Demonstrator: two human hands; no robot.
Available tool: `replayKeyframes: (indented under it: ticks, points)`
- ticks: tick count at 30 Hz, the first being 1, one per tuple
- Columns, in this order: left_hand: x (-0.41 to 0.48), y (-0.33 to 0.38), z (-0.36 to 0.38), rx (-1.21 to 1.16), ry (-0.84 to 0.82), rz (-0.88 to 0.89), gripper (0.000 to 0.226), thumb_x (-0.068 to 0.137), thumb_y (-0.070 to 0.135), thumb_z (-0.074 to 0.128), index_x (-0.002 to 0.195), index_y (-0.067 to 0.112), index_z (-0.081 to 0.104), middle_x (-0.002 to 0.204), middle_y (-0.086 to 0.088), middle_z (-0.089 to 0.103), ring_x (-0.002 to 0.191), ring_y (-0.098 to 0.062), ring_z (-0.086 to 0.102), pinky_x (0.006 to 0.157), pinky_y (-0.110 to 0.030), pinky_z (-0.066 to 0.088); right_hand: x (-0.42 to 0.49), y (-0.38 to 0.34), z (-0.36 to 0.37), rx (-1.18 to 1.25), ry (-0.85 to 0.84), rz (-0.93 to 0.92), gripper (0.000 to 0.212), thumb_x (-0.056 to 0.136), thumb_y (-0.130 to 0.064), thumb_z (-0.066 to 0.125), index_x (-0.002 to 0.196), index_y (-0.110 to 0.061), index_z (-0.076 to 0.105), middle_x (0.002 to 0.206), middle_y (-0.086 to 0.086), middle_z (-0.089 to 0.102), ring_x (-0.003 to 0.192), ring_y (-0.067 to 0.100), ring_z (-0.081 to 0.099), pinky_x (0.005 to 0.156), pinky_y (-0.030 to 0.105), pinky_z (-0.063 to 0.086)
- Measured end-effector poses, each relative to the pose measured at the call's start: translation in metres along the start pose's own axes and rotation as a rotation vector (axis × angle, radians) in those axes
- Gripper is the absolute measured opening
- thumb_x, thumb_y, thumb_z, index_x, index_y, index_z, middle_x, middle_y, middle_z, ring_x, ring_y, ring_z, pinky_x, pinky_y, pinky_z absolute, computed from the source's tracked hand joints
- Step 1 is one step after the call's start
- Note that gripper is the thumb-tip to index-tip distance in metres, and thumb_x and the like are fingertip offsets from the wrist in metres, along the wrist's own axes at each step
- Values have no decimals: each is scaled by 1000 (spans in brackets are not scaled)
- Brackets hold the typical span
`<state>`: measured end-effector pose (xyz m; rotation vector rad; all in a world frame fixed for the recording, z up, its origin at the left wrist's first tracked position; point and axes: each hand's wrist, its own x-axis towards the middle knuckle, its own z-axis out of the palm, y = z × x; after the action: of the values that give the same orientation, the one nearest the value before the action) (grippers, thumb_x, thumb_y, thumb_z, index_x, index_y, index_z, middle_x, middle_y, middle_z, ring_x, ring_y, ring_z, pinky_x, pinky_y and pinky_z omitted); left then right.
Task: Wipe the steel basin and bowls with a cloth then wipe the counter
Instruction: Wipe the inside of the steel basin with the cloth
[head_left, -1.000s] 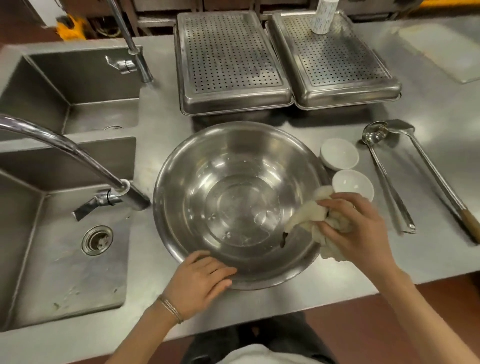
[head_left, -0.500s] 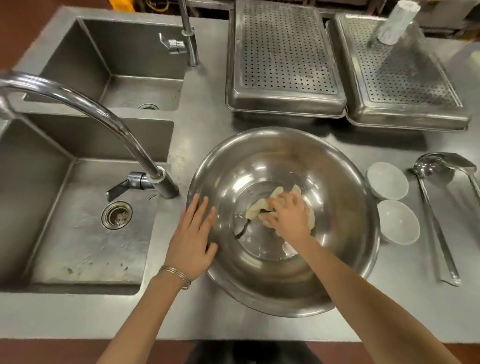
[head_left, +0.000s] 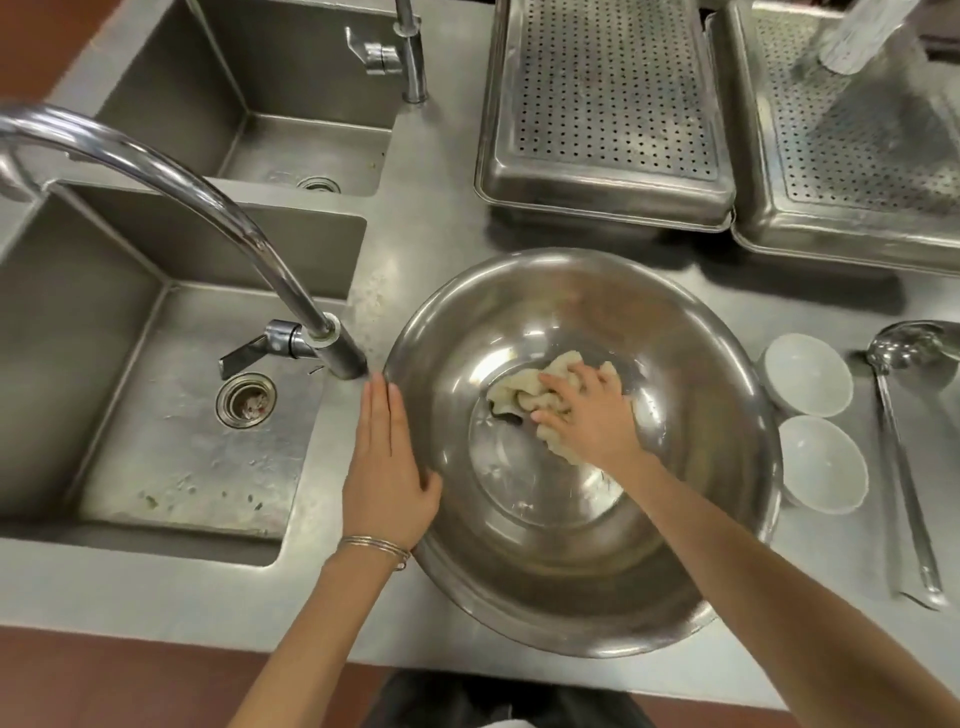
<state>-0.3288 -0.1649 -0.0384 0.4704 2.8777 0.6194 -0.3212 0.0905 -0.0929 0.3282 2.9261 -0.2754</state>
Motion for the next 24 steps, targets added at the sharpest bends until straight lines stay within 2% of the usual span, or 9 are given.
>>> replayKeyframes:
  ticks: [3, 5, 7, 9, 12, 15, 19, 22, 24]
  points:
    - [7, -1, 0, 37, -8, 19, 94, 77, 14, 62, 147, 3, -1, 156, -9, -11, 141, -17, -15, 106, -23, 12, -5, -32, 21, -91, 51, 54, 57, 81, -68, 43, 131, -41, 42, 140, 7, 38, 121, 45, 34, 88, 53, 42]
    - [11, -5, -2, 6, 8, 40, 91, 78, 9, 60, 147, 5, 0, 155, -4, -12, 141, -15, -15, 103, -20, 16, -18, -40, 28, -98, 68, -197, 47, 75, -60, 54, 115, -35, 55, 124, 10, 56, 103, 45, 50, 73, 52, 50]
    - [13, -9, -3, -100, 30, 53, 87, 80, 0, 57, 147, 9, 2, 153, 3, -12, 141, -11, -10, 105, -10, 5, -19, -26, 31, -159, 44, -536, 40, 72, -52, 58, 106, -33, 53, 114, 9, 62, 94, 44, 56, 62, 48, 54]
    - [14, -8, -4, -273, 68, 28, 85, 78, -11, 52, 147, 10, 6, 153, 5, -5, 140, -9, -1, 99, 5, 1, -8, -11, 24, -132, 28, -664, 34, 74, -46, 55, 104, -31, 52, 108, 10, 64, 89, 42, 58, 60, 46, 55]
    - [15, -5, -2, -409, 112, -33, 83, 78, -17, 47, 147, 10, 8, 153, 6, 1, 137, -3, 4, 96, 8, 4, 11, -7, -1, 56, 302, -422, 26, 79, -37, 50, 101, -24, 55, 97, 14, 62, 78, 37, 56, 64, 42, 54]
    - [18, -6, 0, -403, 128, -24, 82, 78, -16, 47, 147, 9, 10, 155, 0, 6, 137, -4, 6, 95, 9, 5, 36, -16, -29, 176, 554, -167, 27, 83, -30, 54, 107, -19, 59, 102, 18, 56, 85, 36, 50, 73, 42, 49]
    - [25, -13, 2, -398, 113, 26, 83, 75, -16, 48, 147, 8, 14, 156, -3, 11, 139, -3, 6, 104, 1, 5, 76, -56, -35, 446, 557, 122, 38, 87, -22, 59, 125, -17, 53, 122, 17, 44, 104, 32, 41, 88, 31, 36]
    - [27, -12, 3, -426, 117, 17, 84, 74, -17, 48, 147, 9, 14, 156, -2, 11, 139, 0, 5, 103, 2, 6, 68, -90, -4, 532, 470, 14, 35, 90, -19, 53, 125, -15, 46, 122, 17, 44, 104, 32, 46, 90, 33, 40]
    - [28, -12, 3, -420, 129, 25, 83, 74, -17, 47, 147, 7, 15, 155, -3, 12, 137, 3, 4, 104, 1, 5, 50, -102, 25, 354, 345, -98, 31, 89, -26, 44, 119, -20, 45, 120, 15, 50, 99, 35, 49, 78, 44, 48]
